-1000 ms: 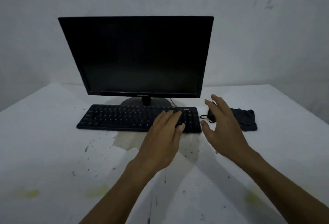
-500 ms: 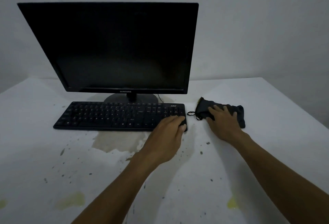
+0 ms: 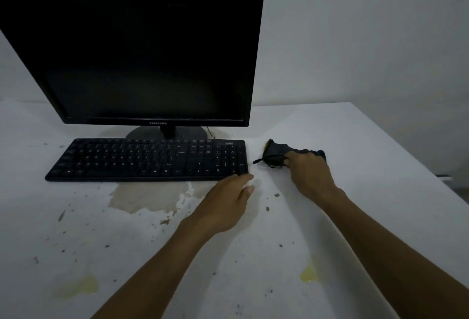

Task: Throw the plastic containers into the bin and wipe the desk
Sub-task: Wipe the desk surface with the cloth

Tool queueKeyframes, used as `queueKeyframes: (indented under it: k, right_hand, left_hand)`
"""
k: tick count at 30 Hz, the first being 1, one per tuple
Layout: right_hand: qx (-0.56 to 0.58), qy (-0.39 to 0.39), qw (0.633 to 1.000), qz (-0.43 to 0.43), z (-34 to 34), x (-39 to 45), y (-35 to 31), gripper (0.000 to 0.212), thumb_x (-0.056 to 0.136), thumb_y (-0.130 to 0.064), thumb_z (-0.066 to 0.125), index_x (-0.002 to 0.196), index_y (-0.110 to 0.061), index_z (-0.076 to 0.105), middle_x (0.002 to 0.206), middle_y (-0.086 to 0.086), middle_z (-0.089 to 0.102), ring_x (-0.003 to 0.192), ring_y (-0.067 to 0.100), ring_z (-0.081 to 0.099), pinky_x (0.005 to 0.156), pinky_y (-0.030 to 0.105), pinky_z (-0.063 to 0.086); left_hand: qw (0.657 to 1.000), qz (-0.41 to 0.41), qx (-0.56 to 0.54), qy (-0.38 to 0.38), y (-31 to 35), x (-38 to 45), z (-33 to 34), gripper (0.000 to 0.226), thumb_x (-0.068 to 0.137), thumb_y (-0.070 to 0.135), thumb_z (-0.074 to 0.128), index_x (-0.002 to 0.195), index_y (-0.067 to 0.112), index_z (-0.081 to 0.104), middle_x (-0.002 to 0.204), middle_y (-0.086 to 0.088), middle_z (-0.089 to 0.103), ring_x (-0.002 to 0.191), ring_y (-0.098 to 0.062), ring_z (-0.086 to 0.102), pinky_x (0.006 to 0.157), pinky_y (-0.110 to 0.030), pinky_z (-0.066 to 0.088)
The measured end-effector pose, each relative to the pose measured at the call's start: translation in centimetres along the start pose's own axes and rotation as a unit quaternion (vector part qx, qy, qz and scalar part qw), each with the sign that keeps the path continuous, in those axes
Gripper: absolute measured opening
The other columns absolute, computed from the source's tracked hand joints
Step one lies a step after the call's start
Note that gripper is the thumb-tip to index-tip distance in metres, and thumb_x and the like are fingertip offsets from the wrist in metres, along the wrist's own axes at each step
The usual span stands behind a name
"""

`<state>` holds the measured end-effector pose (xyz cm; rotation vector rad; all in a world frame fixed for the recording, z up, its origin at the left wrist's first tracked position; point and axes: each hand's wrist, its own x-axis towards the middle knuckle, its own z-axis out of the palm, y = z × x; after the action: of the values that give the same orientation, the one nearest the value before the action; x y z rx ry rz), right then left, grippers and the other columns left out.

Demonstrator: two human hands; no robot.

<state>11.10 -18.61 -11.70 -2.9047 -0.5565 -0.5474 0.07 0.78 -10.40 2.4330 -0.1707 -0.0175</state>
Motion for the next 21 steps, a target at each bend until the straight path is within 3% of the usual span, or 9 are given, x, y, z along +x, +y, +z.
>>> queueKeyframes:
  k: [4,7,10,12,16,21]
  right_hand:
    - [0.012,-0.019,1.000,0.010,-1.4,-2.0,-0.6,0.021,0.095,-0.022,0.045,0.105,-0.014,0.062,0.089,0.009,0.068,0.078,0.029,0.061,0.067,0.033,0.040]
    - [0.036,-0.046,0.998,-0.006,-1.3,-3.4,-1.1,0.037,0.090,-0.035,0.051,0.125,-0.021,0.053,0.121,0.003,0.060,0.106,0.027,0.055,0.080,0.038,0.045]
    - [-0.006,-0.116,0.993,0.001,-0.5,-3.0,-0.4,0.044,0.095,-0.039,0.041,0.137,-0.027,0.042,0.149,-0.002,0.034,0.132,0.032,0.032,0.101,0.058,0.028]
    - [0.040,-0.136,0.990,-0.002,-0.6,-2.3,-0.2,0.039,0.096,-0.027,0.039,0.134,-0.025,0.045,0.147,0.000,0.038,0.131,0.033,0.035,0.101,0.060,0.030]
    - [0.053,-0.094,0.993,-0.055,-1.8,-3.0,-1.5,0.040,0.083,0.005,0.043,0.114,-0.013,0.061,0.114,0.011,0.065,0.097,0.035,0.059,0.082,0.045,0.049]
    - [0.016,-0.102,0.992,-0.068,-2.7,-4.9,-1.1,0.039,0.084,0.003,0.042,0.113,-0.014,0.060,0.107,0.010,0.062,0.091,0.031,0.055,0.075,0.043,0.050]
  left_hand:
    - [1.000,0.003,-0.007,0.004,0.0,-1.2,0.3,0.042,0.099,0.034,0.034,0.140,0.023,0.039,0.143,0.000,0.043,0.131,-0.015,0.038,0.108,-0.032,0.033]
    - [1.000,0.008,0.012,0.009,-0.1,-2.1,0.5,0.042,0.099,0.034,0.033,0.139,0.023,0.039,0.143,0.001,0.043,0.131,-0.014,0.037,0.107,-0.027,0.030]
    - [1.000,0.013,0.020,0.012,0.1,-3.2,0.3,0.041,0.100,0.032,0.033,0.139,0.022,0.038,0.143,0.000,0.042,0.131,-0.015,0.036,0.106,-0.026,0.029]
    - [1.000,0.011,0.018,0.016,0.4,-3.7,-0.2,0.041,0.100,0.032,0.034,0.139,0.021,0.039,0.143,-0.001,0.043,0.130,-0.016,0.038,0.105,-0.026,0.030]
    - [1.000,-0.006,0.022,-0.013,0.1,-5.2,-0.6,0.044,0.100,0.033,0.034,0.141,0.019,0.037,0.145,-0.002,0.042,0.130,-0.017,0.039,0.102,-0.025,0.030]
    - [0.999,-0.026,0.034,-0.009,-0.4,-5.8,-0.7,0.044,0.099,0.035,0.034,0.141,0.019,0.037,0.146,-0.002,0.040,0.131,-0.019,0.039,0.102,-0.026,0.030]
